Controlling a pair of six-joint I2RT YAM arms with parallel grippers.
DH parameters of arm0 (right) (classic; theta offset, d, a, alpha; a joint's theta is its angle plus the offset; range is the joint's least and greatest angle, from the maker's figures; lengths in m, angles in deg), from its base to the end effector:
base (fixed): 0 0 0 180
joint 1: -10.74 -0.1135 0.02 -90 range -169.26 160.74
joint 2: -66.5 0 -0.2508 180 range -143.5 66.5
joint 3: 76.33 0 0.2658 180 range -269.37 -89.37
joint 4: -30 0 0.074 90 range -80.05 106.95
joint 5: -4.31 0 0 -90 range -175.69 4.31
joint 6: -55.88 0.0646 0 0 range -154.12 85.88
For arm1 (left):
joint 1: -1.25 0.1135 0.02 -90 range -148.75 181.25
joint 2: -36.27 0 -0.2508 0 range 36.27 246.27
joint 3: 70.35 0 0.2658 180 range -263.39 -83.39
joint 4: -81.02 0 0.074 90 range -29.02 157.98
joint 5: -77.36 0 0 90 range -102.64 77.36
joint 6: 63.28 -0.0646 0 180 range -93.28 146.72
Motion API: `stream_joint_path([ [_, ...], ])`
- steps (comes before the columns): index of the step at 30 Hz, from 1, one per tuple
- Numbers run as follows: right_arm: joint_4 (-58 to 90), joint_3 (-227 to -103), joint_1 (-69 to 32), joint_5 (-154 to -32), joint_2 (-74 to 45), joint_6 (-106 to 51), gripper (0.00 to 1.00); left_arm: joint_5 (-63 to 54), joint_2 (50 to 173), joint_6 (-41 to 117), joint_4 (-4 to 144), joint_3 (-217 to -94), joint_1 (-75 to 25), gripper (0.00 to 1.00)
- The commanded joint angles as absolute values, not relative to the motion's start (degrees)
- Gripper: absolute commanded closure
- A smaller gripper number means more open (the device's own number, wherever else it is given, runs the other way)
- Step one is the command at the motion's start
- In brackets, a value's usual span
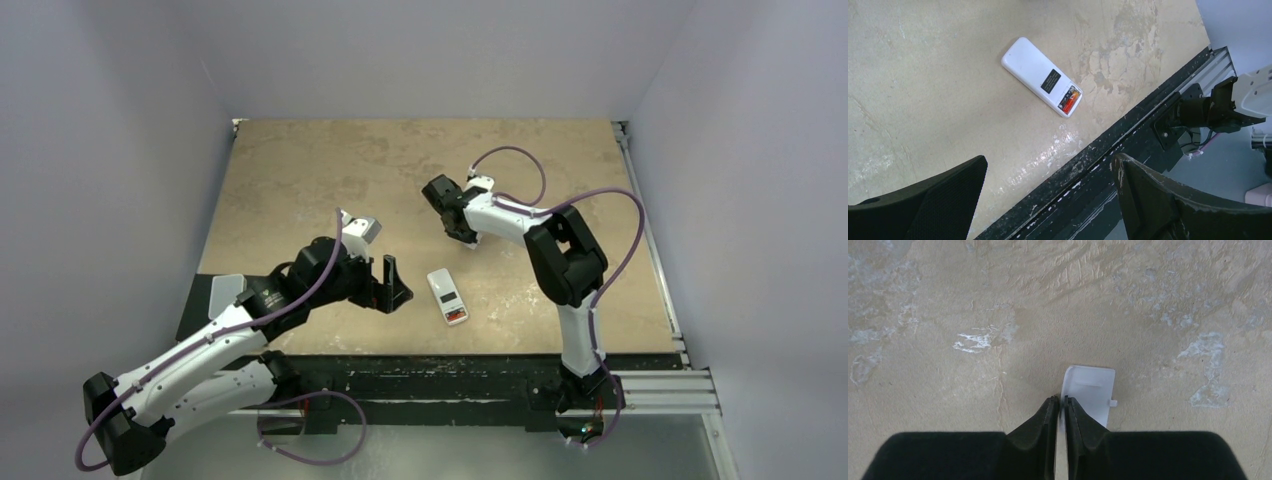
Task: Load the batteries into the remote control
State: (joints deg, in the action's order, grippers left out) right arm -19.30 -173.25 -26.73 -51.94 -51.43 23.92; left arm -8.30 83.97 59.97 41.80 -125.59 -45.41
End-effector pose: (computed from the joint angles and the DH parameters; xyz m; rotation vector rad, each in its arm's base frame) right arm 0.3620 0.2323 0.1195 0.5703 2.4130 -0.1869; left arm 0.1560 -0.1725 0.2612 0.3111 2.2372 -0.8747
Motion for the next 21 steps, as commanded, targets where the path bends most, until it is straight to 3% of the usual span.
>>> stream_joint_path([
  [1, -19.1, -171.8, -26.5, -51.4, -51.5, 25.0, 0.89, -9.1, 83.6, 58.9, 42.8, -125.5, -45.5, 0.03],
  [3, -18.7, -171.1, -26.5, -51.6, -50.8, 25.0, 1.0, -9.6, 83.6, 58.9, 42.8, -125.5, -45.6, 0.03],
  [10, -14.5, -167.1, -26.5, -53.7, -45.0, 21.6, 1.0, -11.2, 83.8, 59.2, 42.4, -125.7, -45.5, 0.01],
  [21, 0.3, -151.5, -26.9, -72.8, -25.5, 12.4, 1.0, -12.9, 83.3, 62.7, 46.6, -122.7, -45.4, 0.01],
])
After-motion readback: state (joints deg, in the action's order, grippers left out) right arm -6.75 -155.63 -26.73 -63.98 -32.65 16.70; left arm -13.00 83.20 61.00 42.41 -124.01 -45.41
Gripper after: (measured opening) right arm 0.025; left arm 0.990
